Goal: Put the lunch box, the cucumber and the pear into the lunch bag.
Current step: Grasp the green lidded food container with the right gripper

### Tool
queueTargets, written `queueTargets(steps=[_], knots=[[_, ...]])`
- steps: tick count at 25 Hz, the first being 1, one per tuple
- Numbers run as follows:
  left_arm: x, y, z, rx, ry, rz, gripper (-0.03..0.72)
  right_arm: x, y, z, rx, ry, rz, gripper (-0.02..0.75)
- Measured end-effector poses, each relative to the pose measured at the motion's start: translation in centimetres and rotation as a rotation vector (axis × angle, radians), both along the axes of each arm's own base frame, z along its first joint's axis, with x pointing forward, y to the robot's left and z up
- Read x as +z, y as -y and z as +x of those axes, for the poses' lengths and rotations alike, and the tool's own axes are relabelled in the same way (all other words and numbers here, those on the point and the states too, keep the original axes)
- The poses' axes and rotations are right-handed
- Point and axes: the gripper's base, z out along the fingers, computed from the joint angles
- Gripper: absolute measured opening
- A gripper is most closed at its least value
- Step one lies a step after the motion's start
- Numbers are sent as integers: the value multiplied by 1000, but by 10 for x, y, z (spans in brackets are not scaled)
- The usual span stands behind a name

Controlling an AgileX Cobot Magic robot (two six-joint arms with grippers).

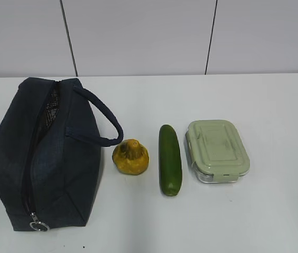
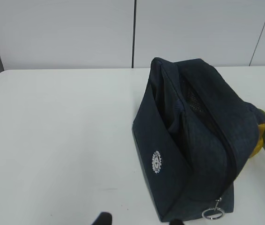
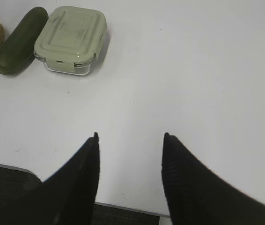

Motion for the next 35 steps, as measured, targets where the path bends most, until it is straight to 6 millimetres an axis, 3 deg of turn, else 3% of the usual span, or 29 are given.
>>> queueTargets(steps=[17, 21, 26, 35], knots=[[0, 0, 0, 0, 0, 0, 238, 1, 0, 0, -3, 4, 4, 350], [0, 0, 0, 0, 0, 0, 238, 19, 0, 8, -29, 6, 60, 409], [0, 0, 0, 0, 0, 0, 238, 41, -1, 37, -77, -39, 165, 547], [0, 0, 0, 0, 0, 0, 238, 51, -15, 119, -79, -246, 425, 574]])
